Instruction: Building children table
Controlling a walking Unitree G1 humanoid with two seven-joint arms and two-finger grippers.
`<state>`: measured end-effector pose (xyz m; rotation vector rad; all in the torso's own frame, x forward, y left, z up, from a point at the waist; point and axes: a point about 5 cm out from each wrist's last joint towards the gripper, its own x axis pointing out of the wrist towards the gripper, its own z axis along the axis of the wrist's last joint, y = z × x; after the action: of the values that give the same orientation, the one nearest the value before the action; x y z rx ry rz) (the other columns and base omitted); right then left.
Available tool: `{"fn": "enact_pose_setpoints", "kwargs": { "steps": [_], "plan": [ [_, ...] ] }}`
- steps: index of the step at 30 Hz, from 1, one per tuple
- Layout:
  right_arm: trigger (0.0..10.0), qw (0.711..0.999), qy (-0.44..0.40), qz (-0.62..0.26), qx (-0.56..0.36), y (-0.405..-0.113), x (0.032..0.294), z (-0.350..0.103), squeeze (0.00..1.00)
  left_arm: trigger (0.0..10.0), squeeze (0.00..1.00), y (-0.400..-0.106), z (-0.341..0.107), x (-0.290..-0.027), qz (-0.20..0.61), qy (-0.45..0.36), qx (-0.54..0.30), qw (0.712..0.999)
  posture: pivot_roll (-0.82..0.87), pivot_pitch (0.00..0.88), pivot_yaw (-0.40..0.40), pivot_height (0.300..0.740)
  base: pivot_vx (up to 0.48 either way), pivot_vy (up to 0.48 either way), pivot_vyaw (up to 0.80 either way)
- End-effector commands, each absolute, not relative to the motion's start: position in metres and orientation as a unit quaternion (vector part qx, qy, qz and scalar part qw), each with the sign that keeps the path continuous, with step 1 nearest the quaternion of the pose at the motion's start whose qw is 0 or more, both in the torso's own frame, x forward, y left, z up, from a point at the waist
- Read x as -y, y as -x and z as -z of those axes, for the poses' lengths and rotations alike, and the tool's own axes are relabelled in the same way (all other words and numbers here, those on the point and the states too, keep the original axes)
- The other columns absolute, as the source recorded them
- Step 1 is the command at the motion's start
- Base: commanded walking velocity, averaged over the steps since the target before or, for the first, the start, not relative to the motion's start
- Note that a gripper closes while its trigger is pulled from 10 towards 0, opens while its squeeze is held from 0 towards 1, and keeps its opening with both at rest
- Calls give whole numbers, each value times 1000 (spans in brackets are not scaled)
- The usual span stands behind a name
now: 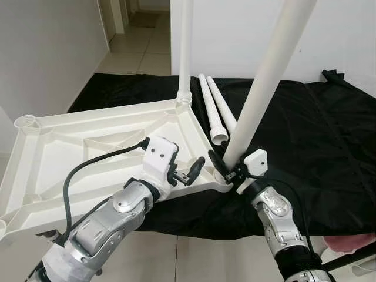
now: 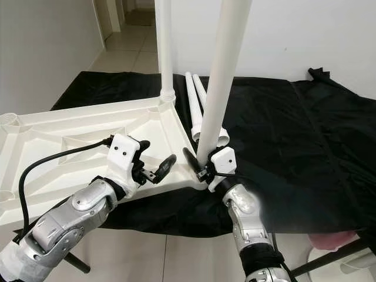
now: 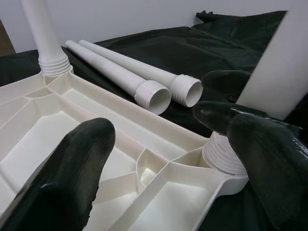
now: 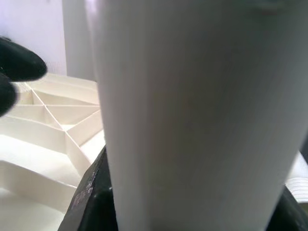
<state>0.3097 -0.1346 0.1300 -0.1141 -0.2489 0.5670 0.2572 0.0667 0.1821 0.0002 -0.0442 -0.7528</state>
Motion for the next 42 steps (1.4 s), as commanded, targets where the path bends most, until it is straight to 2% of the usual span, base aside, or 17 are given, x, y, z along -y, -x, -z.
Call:
{"fn": "enact_pose_setpoints", "kwargs": {
  "steps": [1, 9, 12, 18, 20, 21, 22, 35, 42],
  "plan": [
    [10000, 957, 57, -284, -14, -309, 140, -95, 0, 10000, 0, -248, -184, -59, 490, -7, 26, 871, 30, 33, 39, 740, 0, 0, 0],
    [10000, 946, 70, -313, -36, -310, 136, -95, 0, 10000, 0, -248, -184, -58, 489, -7, 26, 872, 31, 33, 37, 740, 0, 0, 0],
    [10000, 947, 42, -314, -56, -308, 136, -90, 0, 10000, 0, -247, -184, -59, 488, -7, 25, 872, 35, 36, 35, 740, 0, 0, 0],
    [10000, 949, 57, -308, -23, -308, 137, -96, 0, 10000, 0, -246, -184, -59, 488, -7, 25, 872, 35, 38, 34, 740, 0, 0, 0],
    [10000, 952, 97, -281, 75, -304, 136, -111, 0, 10000, 0, -247, -183, -59, 486, -6, 25, 873, 35, 41, 32, 740, 0, 0, 0],
    [10000, 952, 97, -281, 75, -304, 136, -111, 0, 10000, 0, -247, -183, -59, 486, -6, 25, 873, 35, 41, 32, 740, 0, 0, 0],
    [10000, 947, 136, -254, 142, -298, 135, -121, 0, 10000, 0, -246, -183, -59, 485, -5, 24, 874, 33, 41, 33, 740, 0, 0, 0],
    [10000, 946, 156, -199, 203, -298, 139, -140, 0, 10000, 0, -247, -183, -60, 485, -6, 23, 874, 30, 43, 34, 740, 0, 0, 0],
    [10000, 941, 144, -153, 264, -305, 146, -175, 0, 10000, 0, -248, -183, -61, 483, -4, 22, 875, 29, 43, 34, 740, 0, 0, 0]
  ]
}}
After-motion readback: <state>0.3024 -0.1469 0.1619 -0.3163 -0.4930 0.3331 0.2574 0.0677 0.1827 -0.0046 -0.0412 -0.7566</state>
